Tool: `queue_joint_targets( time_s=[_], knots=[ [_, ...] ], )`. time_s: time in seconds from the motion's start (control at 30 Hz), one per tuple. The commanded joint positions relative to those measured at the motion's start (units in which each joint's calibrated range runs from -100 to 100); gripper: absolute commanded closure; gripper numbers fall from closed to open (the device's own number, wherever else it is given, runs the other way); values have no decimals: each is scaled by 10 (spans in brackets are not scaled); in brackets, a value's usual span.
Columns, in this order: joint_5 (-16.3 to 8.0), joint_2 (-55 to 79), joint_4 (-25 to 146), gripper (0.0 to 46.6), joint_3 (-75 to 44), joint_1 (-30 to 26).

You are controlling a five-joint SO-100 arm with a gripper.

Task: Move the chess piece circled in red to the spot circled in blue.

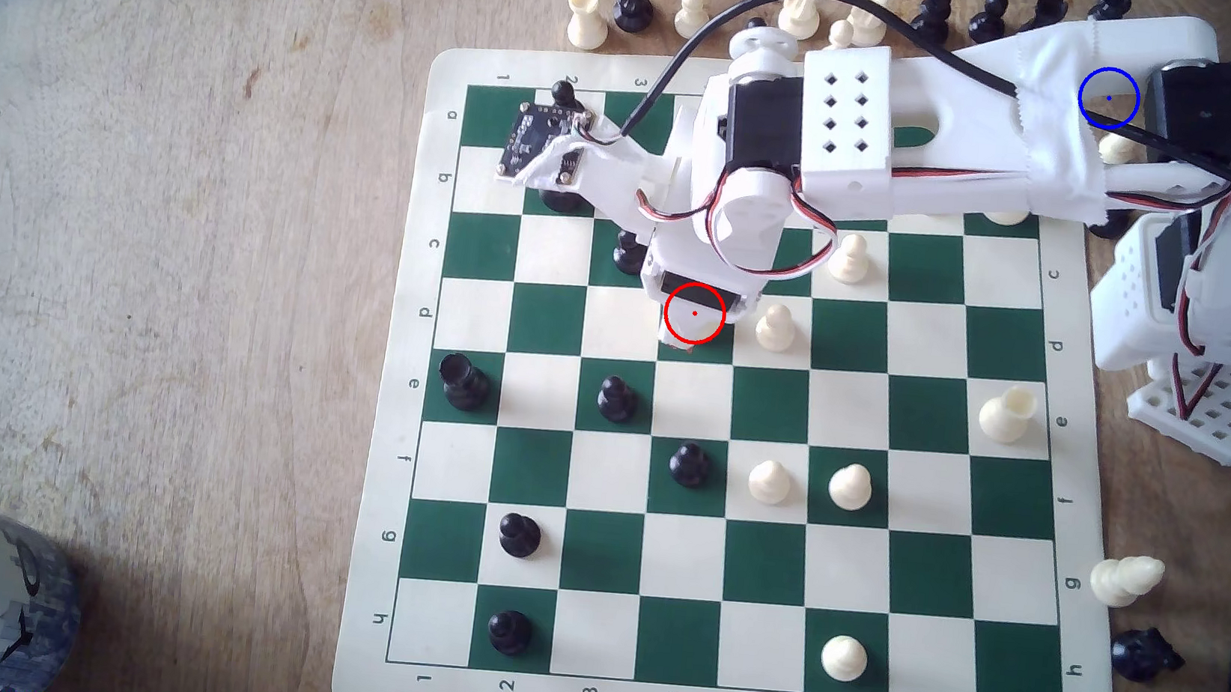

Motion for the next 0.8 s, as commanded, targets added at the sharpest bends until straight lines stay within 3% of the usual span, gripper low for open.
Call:
queue_joint_targets(
  time_s=[0.0,0.27,0.4,0.5,0.77],
  knots=[
    [2,-8,4,329,-43,-1],
    [3,5,23,358,-64,1],
    [4,9,23,436,-66,2],
    [4,10,26,464,-71,2],
    [4,5,54,464,-111,6]
  ],
)
